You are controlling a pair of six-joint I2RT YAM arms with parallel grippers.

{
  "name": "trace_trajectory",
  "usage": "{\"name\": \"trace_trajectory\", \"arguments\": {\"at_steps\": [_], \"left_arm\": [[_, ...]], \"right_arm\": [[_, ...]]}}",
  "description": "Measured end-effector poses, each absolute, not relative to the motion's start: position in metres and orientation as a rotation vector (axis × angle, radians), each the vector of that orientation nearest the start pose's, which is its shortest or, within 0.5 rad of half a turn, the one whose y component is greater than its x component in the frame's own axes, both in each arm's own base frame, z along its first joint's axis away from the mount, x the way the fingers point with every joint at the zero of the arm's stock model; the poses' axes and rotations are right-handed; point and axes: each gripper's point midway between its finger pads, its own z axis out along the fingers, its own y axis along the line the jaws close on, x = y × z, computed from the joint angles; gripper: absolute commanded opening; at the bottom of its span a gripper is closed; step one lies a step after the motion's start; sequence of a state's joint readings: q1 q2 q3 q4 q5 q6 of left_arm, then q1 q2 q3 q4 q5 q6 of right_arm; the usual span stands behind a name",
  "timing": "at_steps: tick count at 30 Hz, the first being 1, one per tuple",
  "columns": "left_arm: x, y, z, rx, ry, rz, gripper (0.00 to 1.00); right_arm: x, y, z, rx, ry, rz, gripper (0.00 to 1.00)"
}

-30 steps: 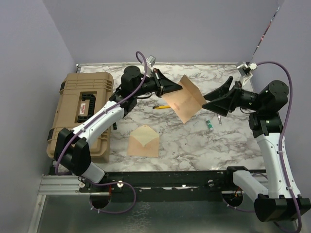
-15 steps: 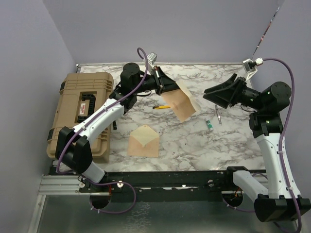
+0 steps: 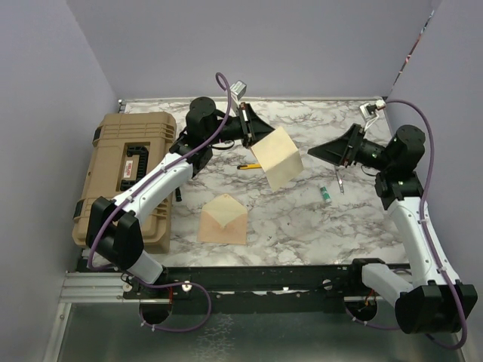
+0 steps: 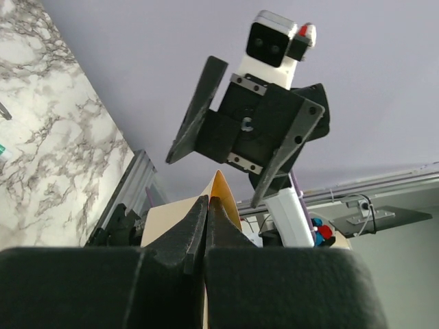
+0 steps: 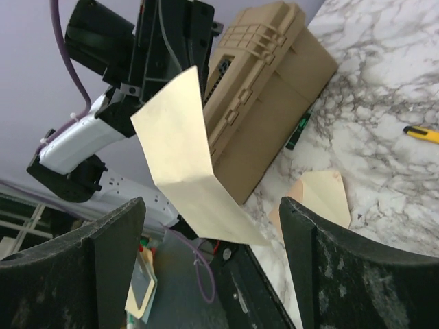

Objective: Place the letter into the envelope and seal it

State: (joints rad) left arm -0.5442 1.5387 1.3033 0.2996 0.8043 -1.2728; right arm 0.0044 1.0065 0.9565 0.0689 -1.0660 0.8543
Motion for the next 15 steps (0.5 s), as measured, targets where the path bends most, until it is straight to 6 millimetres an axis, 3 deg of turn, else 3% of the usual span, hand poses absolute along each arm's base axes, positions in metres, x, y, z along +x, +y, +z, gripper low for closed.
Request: {"name": "trace_trajectory", "arguments": {"at_steps": [3, 12, 15], "left_arm": [[0.286, -0.355, 0.381, 0.124, 1.919, -1.958, 0.0], [0.278, -0.352, 0.404, 0.113, 1.867, -2.032, 0.0], [0.277, -0.351, 0.41, 0.102, 1.856, -2.056, 0.0]], "right_arm": [[0.253, 0.173, 0.351, -0.247, 1.769, 1.511, 0.83], [0.236, 0.193, 0.361, -0.46, 1.683, 1.56, 0.87], [0.234, 0.202, 0.36, -0.511, 1.667, 1.583, 0.82]]}}
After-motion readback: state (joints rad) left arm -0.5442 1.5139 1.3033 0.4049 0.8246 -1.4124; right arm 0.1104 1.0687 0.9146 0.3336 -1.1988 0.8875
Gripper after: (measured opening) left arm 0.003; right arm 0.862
